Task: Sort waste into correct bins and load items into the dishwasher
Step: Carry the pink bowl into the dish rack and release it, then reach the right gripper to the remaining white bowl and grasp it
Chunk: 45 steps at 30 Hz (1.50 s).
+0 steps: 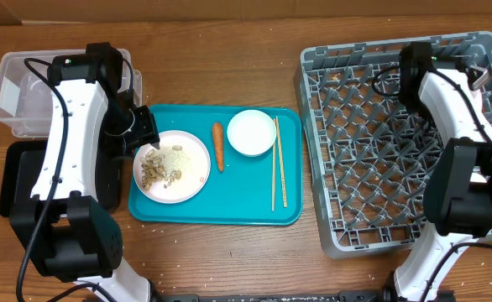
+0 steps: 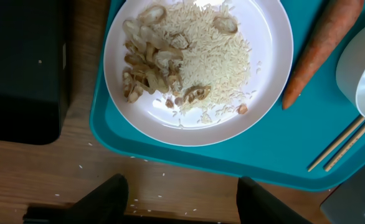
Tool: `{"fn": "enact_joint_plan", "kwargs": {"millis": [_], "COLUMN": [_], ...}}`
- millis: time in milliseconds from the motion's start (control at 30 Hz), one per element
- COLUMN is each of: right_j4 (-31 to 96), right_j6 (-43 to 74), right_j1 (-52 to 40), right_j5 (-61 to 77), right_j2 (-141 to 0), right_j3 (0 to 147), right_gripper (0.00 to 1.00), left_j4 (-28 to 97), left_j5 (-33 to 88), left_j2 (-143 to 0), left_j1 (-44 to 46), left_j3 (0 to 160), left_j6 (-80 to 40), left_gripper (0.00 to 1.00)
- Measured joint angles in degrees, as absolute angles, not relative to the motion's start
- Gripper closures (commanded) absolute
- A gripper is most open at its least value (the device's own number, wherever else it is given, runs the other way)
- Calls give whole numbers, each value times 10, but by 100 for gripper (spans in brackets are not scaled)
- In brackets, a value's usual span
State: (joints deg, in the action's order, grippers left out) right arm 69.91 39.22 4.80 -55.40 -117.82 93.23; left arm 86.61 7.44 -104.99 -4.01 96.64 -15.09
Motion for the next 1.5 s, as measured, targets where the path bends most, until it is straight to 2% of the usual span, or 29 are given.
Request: {"fn": "enact_joint_plan", "kwargs": {"millis": [267,300,400,433,733,767,800,833,900,1000,1167,1233,1367,1500], "right_j4": [748,750,759,760,766,766,766,764,757,726,676,667,646,619], "right_j6": [383,383,380,376,376,375,375,376,367,318,187,157,127,115], "right_j1": [-8,-14,-26,-29,-58,-63,-65,-65,-65,-63,-68,-79,-121,-180], "right_j5": [-437,-430,-418,-415,-399,-392,-386,-376,-349,-268,1,69,131,149], "right_j2": [-1187,-1187,-1187,-1187,-1143,-1121,-1104,-1083,-1046,-996,-960,-962,-972,-1008], "right_j3": [931,930,930,930,927,927,927,927,927,927,927,927,927,927], "right_gripper": [88,86,68,66,57,54,40,21,12,12,12,12,13,22], "left_j4": [866,866,866,866,866,866,866,866,866,866,864,864,864,864], "left_j5": [74,74,74,74,74,74,74,74,74,74,74,74,74,74], "left_j2": [-1050,-1050,-1050,-1050,-1050,-1050,-1050,-1050,-1050,-1050,-1050,-1050,-1050,-1050], "left_j1": [-40,-40,-40,-40,-40,-40,-40,-40,-40,-40,-40,-40,-40,-40], "left_j3": [966,966,966,966,966,966,966,966,966,966,966,966,966,966], "left_j6": [-151,-151,-151,-151,-151,-151,-151,-151,-151,-151,-151,-151,-151,-151], "left_gripper": [41,41,41,41,41,41,41,41,41,41,41,41,41,41]}}
